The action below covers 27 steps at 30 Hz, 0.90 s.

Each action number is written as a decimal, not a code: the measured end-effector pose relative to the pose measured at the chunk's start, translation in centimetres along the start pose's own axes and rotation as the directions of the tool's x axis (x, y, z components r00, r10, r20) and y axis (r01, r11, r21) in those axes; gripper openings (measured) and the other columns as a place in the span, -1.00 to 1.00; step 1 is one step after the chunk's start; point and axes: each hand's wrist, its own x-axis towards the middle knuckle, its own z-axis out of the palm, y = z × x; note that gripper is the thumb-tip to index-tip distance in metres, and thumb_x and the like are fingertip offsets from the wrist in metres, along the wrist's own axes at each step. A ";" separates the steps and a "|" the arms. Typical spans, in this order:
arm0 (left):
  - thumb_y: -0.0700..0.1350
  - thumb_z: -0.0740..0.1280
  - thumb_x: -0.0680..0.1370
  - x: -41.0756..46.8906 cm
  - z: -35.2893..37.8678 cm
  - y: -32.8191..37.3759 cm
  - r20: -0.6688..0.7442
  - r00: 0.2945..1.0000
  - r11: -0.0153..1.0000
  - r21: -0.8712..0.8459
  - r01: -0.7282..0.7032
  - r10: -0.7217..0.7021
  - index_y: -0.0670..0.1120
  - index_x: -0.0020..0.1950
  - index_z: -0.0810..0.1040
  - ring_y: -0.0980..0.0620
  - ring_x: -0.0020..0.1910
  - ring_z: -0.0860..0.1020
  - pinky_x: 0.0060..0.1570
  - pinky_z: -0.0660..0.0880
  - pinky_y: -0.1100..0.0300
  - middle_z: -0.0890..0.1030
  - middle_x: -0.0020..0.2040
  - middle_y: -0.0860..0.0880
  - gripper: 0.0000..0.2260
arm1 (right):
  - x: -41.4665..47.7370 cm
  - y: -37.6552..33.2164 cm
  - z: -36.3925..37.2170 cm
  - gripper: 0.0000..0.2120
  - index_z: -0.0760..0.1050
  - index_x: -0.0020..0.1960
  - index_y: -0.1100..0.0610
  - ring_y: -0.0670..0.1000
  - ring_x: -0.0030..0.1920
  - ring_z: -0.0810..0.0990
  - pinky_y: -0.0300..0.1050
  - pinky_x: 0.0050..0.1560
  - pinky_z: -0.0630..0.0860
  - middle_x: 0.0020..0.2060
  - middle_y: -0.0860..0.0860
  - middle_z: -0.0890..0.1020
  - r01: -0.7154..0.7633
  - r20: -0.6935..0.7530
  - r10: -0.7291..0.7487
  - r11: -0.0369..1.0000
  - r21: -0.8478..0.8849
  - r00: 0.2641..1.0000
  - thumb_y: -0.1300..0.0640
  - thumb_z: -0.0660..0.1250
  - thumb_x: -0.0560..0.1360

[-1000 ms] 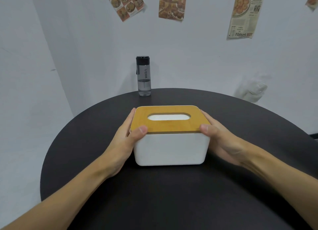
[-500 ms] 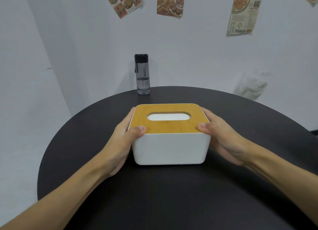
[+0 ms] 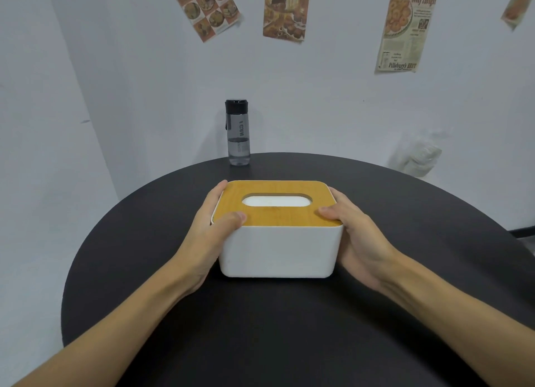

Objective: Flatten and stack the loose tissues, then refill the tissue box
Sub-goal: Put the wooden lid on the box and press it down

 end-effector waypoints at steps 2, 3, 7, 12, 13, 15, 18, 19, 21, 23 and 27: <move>0.23 0.38 0.19 0.1 -0.4 0.2 0.016 1.000 0.998 0.067 0.000 -0.001 0.22 0.48 0.30 0.08 0.19 0.58 0.07 0.52 0.18 0.51 0.27 0.16 -0.17 | 0.1 0.1 0.2 -0.62 0.43 0.32 -0.10 0.04 0.15 0.65 0.00 0.15 0.58 0.17 -0.04 0.65 0.011 -0.027 -0.011 1.000 -0.004 1.000 0.21 0.26 0.56; 0.25 0.36 0.20 0.2 -0.6 0.4 0.033 0.999 0.993 0.118 -0.003 -0.001 0.21 0.49 0.29 0.10 0.22 0.55 0.11 0.50 0.18 0.48 0.29 0.19 -0.16 | 0.1 0.0 0.3 -0.58 0.40 0.35 -0.13 0.01 0.16 0.64 -0.03 0.14 0.57 0.18 -0.11 0.62 0.022 -0.040 -0.023 0.999 -0.026 0.999 0.23 0.25 0.57; 0.33 0.28 0.26 0.5 -1.7 1.8 0.133 0.991 0.925 0.377 -0.035 -0.017 0.20 0.55 0.20 0.43 0.19 0.44 0.06 0.40 0.42 0.38 0.24 0.37 -0.14 | 0.2 0.0 0.4 -0.54 0.36 0.41 -0.19 0.04 0.18 0.58 0.08 0.28 0.53 0.23 -0.12 0.50 0.020 -0.079 -0.033 0.987 -0.162 0.996 0.20 0.20 0.59; 0.26 0.32 0.47 1.0 -1.6 2.6 0.159 0.987 0.854 0.516 -0.059 -0.028 0.14 0.56 0.17 0.67 0.00 0.37 -0.13 0.34 0.64 0.33 0.13 0.42 -0.29 | 0.6 -0.9 0.4 -0.67 0.43 0.30 -0.19 0.05 0.10 0.57 0.11 0.26 0.51 0.24 -0.01 0.50 -0.021 -0.083 -0.002 0.964 -0.266 0.997 0.14 0.14 0.63; 0.33 0.33 0.43 1.1 -1.6 2.6 0.153 0.988 0.853 0.518 -0.059 -0.024 0.15 0.56 0.19 0.55 0.11 0.41 -0.05 0.36 0.58 0.36 0.17 0.40 -0.25 | 0.8 -1.0 0.5 -0.68 0.44 0.29 -0.19 0.04 0.15 0.55 0.11 0.29 0.50 0.29 -0.01 0.48 -0.012 -0.082 -0.012 0.957 -0.291 0.997 0.13 0.14 0.63; 0.46 0.27 0.29 1.3 -1.8 2.1 0.118 0.993 0.851 0.522 -0.063 0.001 0.16 0.54 0.28 0.22 0.30 0.46 0.16 0.41 0.36 0.41 0.33 0.28 -0.15 | 0.8 -0.9 0.2 -0.73 0.48 0.23 -0.24 -0.02 0.34 0.46 0.10 0.43 0.38 0.44 -0.08 0.38 0.053 -0.065 -0.081 0.934 -0.353 0.995 0.00 0.20 0.58; 0.49 0.33 0.24 1.0 -2.1 1.1 0.094 0.995 0.887 0.456 -0.065 0.025 0.22 0.48 0.36 0.09 0.28 0.53 0.19 0.52 0.21 0.43 0.41 0.16 -0.15 | 0.7 -0.3 -0.7 -0.35 0.38 0.40 -0.23 -0.06 0.42 0.42 0.07 0.46 0.36 0.45 -0.17 0.39 0.080 -0.005 -0.088 0.927 -0.367 0.996 -0.31 0.39 0.34; 0.46 0.37 0.23 0.7 -2.0 1.0 0.104 0.994 0.901 0.429 -0.064 0.021 0.25 0.48 0.34 0.11 0.25 0.56 0.13 0.55 0.25 0.43 0.38 0.19 -0.16 | 0.4 -0.1 -1.0 -0.24 0.32 0.45 -0.23 -0.07 0.37 0.47 0.02 0.39 0.43 0.41 -0.17 0.42 0.076 0.023 -0.073 0.923 -0.376 0.997 -0.30 0.46 0.31; 0.41 0.44 0.24 0.4 -1.6 0.6 0.110 0.994 0.912 0.403 -0.071 0.028 0.33 0.44 0.29 0.14 0.20 0.57 0.07 0.59 0.23 0.43 0.32 0.26 -0.20 | 0.2 0.0 -1.3 -0.18 0.25 0.46 -0.23 -0.09 0.25 0.56 -0.12 0.19 0.57 0.32 -0.18 0.45 0.092 0.056 -0.076 0.901 -0.425 0.996 -0.18 0.58 0.31; 0.34 0.51 0.30 0.5 -1.2 0.1 0.084 0.995 0.915 0.396 -0.074 0.044 0.36 0.42 0.27 0.13 0.20 0.54 0.11 0.59 0.16 0.41 0.28 0.29 -0.25 | 0.2 0.0 -1.3 -0.18 0.23 0.44 -0.24 -0.09 0.17 0.59 -0.22 0.03 0.61 0.25 -0.19 0.45 0.099 0.039 -0.092 0.877 -0.470 0.995 -0.11 0.55 0.29; 0.16 0.54 0.41 1.2 -0.5 -0.4 0.072 0.996 0.914 0.397 -0.083 0.059 0.32 0.45 0.22 0.19 0.17 0.53 0.09 0.56 0.23 0.42 0.23 0.32 -0.28 | 0.7 0.6 -1.4 -0.21 0.21 0.49 -0.16 -0.19 0.15 0.59 -0.29 -0.01 0.60 0.26 -0.17 0.50 0.132 -0.036 -0.165 0.888 -0.441 0.986 -0.03 0.52 0.37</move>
